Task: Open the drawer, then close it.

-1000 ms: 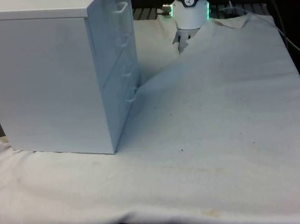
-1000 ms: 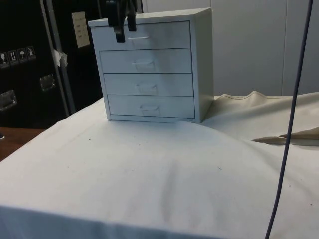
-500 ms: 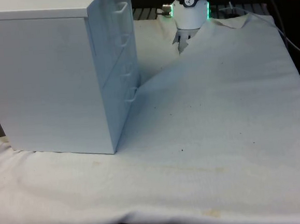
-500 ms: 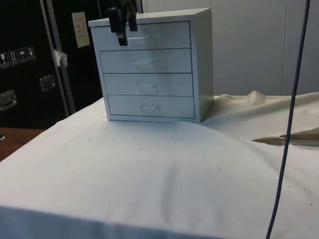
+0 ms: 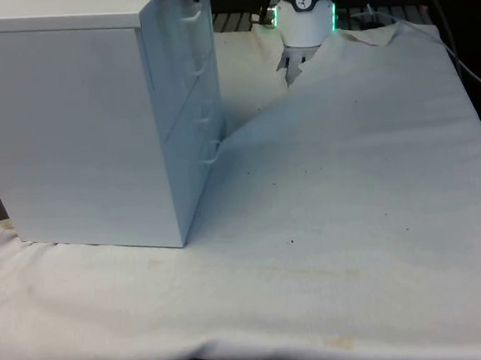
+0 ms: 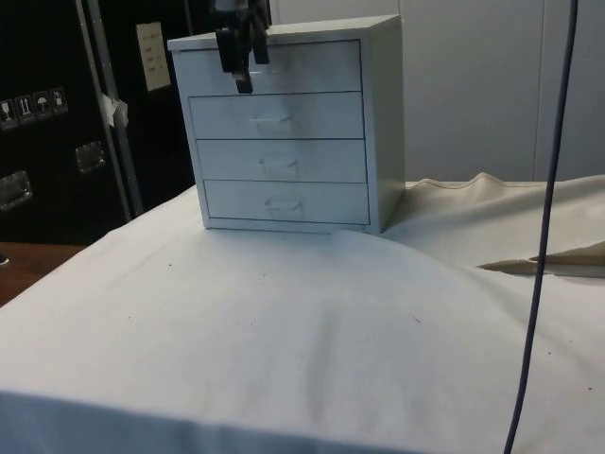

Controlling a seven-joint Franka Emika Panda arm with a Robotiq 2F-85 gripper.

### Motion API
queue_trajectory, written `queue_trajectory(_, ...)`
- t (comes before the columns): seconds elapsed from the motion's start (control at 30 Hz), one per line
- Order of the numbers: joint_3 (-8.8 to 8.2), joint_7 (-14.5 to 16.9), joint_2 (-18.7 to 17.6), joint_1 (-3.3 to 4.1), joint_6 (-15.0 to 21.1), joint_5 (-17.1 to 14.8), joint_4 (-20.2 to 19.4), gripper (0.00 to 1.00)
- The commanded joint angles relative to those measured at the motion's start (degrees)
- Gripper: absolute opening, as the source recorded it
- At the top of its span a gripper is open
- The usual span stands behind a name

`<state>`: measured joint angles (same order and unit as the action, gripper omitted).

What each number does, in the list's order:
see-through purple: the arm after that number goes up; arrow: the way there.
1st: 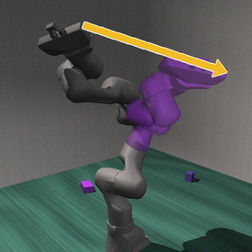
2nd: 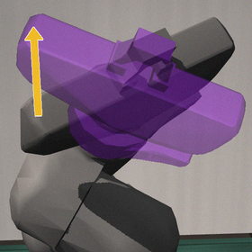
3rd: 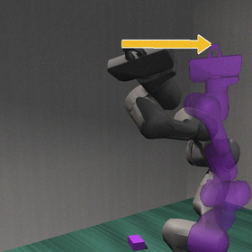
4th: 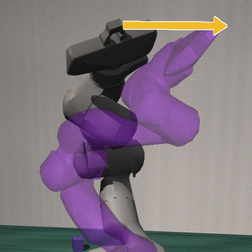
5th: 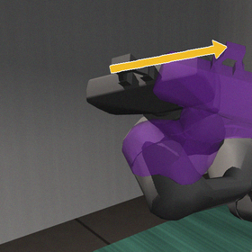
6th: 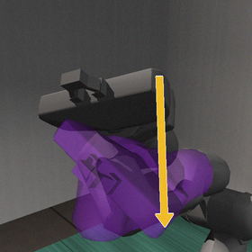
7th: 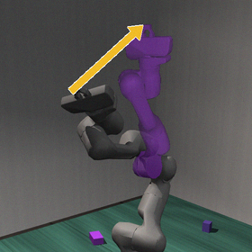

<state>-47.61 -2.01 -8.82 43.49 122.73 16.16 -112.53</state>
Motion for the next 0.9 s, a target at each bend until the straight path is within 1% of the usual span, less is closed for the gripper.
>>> queue_trajectory(0.0, -0.11, 0.40, -0.34, -0.23, 0.23, 0.17, 0.17, 1.00)
queue_trajectory(0.1, -0.74, 0.92, -0.97, -0.17, 0.34, 0.00, 0.52, 1.00)
queue_trajectory(0.13, -0.74, 0.57, -0.69, 0.00, 0.11, 0.00, 0.29, 1.00)
queue_trajectory(0.17, -0.86, 0.97, -1.15, -0.17, 0.34, -0.06, 0.57, 1.00)
queue_trajectory(0.27, -0.92, 0.92, -1.15, 0.00, 0.29, -0.06, 0.63, 1.00)
queue_trajectory(0.43, -0.97, 0.69, -1.38, 0.00, 0.11, 0.00, 0.57, 1.00)
queue_trajectory(0.63, -0.97, 1.26, -3.04, -0.52, 0.74, -0.80, 0.40, 1.00)
queue_trajectory(0.67, -0.97, 1.26, -3.09, -0.46, 0.69, -0.74, 0.46, 1.00)
queue_trajectory(0.7, -1.03, 0.69, -2.92, -0.11, 0.17, -0.23, 0.74, 1.00)
queue_trajectory(0.73, -1.03, 1.15, -3.09, -0.40, 0.57, -0.57, 0.57, 1.00)
queue_trajectory(0.87, -1.09, 0.63, -3.27, -0.11, 0.23, 0.11, 0.92, 1.00)
